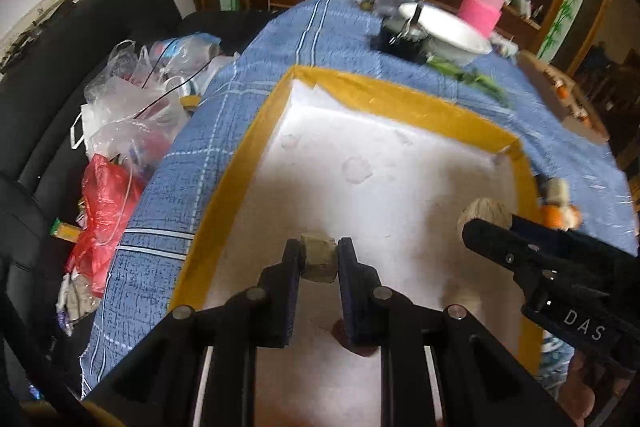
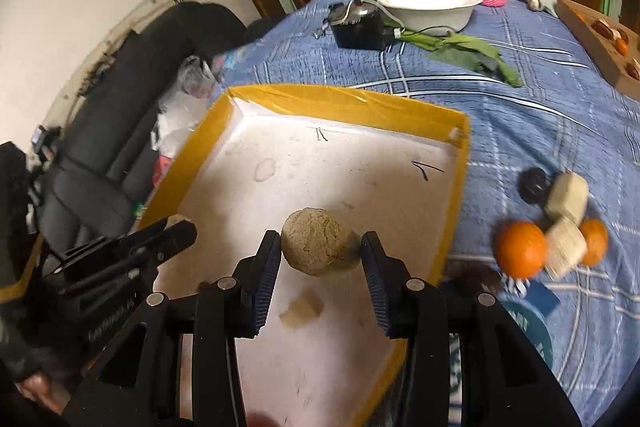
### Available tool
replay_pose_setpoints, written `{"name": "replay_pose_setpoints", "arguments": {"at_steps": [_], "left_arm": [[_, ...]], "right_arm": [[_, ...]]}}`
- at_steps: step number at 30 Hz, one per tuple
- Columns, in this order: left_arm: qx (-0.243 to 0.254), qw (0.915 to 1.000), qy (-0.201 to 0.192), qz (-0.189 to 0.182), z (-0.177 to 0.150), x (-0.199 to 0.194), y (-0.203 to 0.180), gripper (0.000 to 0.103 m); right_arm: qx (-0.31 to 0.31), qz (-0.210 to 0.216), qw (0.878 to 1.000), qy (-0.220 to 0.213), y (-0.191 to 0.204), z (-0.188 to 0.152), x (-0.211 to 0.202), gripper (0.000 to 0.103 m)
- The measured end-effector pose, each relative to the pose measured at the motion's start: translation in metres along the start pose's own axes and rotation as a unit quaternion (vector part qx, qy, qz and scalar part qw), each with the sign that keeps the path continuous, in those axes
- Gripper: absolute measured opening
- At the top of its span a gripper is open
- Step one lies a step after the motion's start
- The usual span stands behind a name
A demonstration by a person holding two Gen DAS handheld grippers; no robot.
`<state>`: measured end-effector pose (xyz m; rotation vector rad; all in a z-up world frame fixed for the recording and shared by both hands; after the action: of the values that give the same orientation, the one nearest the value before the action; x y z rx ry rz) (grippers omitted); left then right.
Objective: Organize fruits
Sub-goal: 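Lower both beige pieces into the tray and open both grippers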
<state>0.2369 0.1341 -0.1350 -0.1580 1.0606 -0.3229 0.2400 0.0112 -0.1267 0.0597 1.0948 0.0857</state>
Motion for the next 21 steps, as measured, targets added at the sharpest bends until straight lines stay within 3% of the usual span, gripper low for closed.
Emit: {"name": "replay_pose_setpoints", "arguments": {"at_steps": [9, 12, 14, 18, 21], "left_arm": [[0.001, 0.9997, 0.021, 0.012, -0.006, 0.013, 0.006, 0.022], [0.000, 0.9997, 0.025, 0.007, -0.006, 0.013, 0.005, 0.036], [-0.005, 0.9999, 0.012, -0.005, -0.004, 0.005, 0.003, 0.057], [0.005, 0.9995, -0.029, -0.013, 0.001, -0.025, -0.012, 0.060], [0.020, 0.9981, -0.056, -0.019, 0.000, -0.047, -0.034, 0.067]], "right_arm": [[-0.022, -0.032, 0.999, 0.003, 0.000, -0.003, 0.014, 0.041], [-0.010, -0.001, 1.000, 0.003, -0.001, -0.002, 0.009, 0.048], [0.011, 0.021, 1.000, -0.002, -0.006, 0.001, 0.000, 0.055], [0.048, 0.057, 0.997, -0.020, -0.024, 0.000, -0.034, 0.056], [0.071, 0.071, 0.994, -0.036, -0.043, -0.009, -0.063, 0.060]]}}
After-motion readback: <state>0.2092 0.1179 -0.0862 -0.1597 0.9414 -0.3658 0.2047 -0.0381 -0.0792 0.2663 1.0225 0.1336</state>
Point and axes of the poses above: each gripper's, at about its wrist camera, not at the fingertips, and x roughly the way its jaws point, y to its left, z to its top, the point moved 9 cm from there along x, roughly the way its jaws point, and after that the axes turned 15 degrees about -z, right-handed, at the moved point
